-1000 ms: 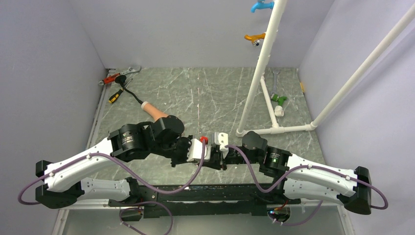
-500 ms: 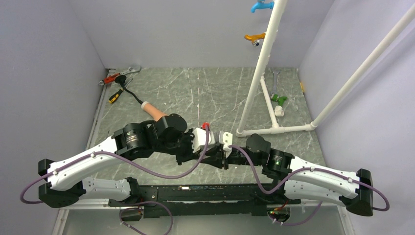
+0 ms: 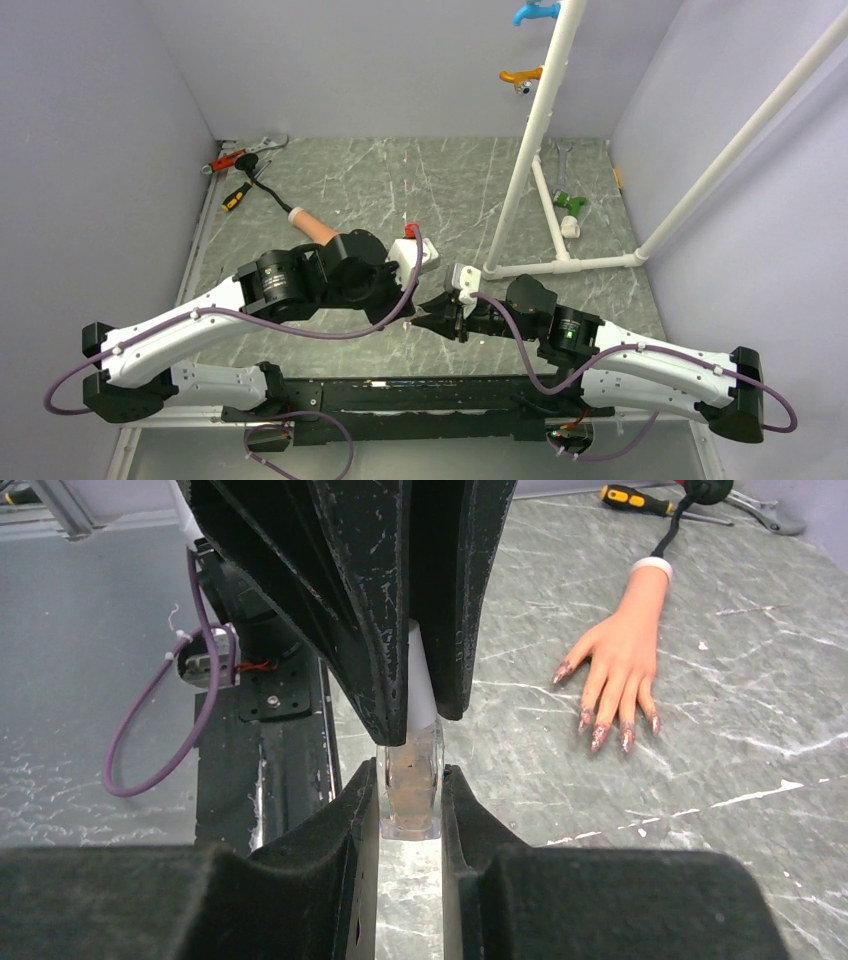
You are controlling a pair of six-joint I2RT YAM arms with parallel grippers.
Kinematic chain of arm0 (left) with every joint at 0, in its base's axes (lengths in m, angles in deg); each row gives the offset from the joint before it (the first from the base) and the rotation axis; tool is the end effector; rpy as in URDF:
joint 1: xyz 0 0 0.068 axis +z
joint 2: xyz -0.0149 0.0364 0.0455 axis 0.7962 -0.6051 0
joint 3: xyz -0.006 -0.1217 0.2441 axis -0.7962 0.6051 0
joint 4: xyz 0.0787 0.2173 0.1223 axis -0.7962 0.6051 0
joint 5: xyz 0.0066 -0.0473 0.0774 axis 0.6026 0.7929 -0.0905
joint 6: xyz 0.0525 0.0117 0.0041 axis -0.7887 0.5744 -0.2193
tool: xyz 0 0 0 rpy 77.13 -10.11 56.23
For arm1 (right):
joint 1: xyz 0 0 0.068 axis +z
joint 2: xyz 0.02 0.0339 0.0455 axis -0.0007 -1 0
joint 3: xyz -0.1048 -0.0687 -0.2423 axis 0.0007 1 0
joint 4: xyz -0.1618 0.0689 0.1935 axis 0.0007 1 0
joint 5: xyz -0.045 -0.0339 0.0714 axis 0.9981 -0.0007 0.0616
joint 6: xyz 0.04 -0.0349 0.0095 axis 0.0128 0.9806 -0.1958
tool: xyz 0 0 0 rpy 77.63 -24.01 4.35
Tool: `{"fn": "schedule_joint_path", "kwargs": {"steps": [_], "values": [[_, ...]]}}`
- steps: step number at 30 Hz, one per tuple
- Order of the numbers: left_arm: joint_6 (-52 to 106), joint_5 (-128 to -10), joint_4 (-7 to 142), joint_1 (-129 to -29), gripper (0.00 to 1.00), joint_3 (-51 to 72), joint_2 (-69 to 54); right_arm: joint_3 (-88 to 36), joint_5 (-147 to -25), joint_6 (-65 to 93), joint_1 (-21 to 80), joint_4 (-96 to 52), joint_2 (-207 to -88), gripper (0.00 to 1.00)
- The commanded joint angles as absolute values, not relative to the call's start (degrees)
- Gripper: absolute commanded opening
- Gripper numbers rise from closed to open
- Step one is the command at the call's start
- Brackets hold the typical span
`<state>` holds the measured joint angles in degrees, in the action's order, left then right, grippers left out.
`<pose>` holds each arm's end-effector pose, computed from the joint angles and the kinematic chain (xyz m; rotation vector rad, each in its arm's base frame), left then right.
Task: Paint the nails
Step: Unscrew the nail polish bottle.
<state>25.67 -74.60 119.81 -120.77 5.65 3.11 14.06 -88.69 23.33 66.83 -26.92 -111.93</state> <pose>0.0804 -0.2038 0.3974 1.1610 2.0379 -0.7698 0.0710 0.1813 0.3078 -1.1139 1.3686 0.9809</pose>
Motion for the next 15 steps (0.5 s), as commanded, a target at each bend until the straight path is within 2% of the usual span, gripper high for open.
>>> {"fn": "schedule_joint_path", "kwargs": {"steps": [1, 5, 6, 7, 9, 12, 15], "values": [[30.3, -72.3, 119.5, -121.4, 0.10, 3.0, 1.9, 13.2, -84.4, 22.9, 66.3, -33.7, -111.2, 0.00], [29.0, -72.9, 120.7, -121.3, 0.40, 1.5, 2.2, 13.2, -84.1, 22.9, 66.3, -32.8, -111.1, 0.00], [28.2, -73.5, 121.5, -121.4, 0.53, 0.7, 2.2, 13.2, -84.1, 23.0, 66.3, -32.5, -110.9, 0.00], [27.2, -74.2, 122.5, -121.4, 0.62, -0.4, 2.2, 13.2, -84.1, 22.9, 66.3, -32.4, -110.7, 0.00], [24.8, -75.7, 125.1, -121.3, 0.75, -3.2, 2.2, 13.0, -84.4, 22.7, 66.2, -32.1, -110.4, 0.00], [21.0, -77.1, 128.5, -121.2, 0.89, -6.8, 2.6, 13.3, -85.4, 22.4, 66.3, -32.4, -109.9, 0.00], [17.4, -77.1, 132.7, -120.9, 0.94, -10.1, 2.4, 13.2, -85.5, 22.3, 66.3, -32.3, -109.8, 0.00]]}}
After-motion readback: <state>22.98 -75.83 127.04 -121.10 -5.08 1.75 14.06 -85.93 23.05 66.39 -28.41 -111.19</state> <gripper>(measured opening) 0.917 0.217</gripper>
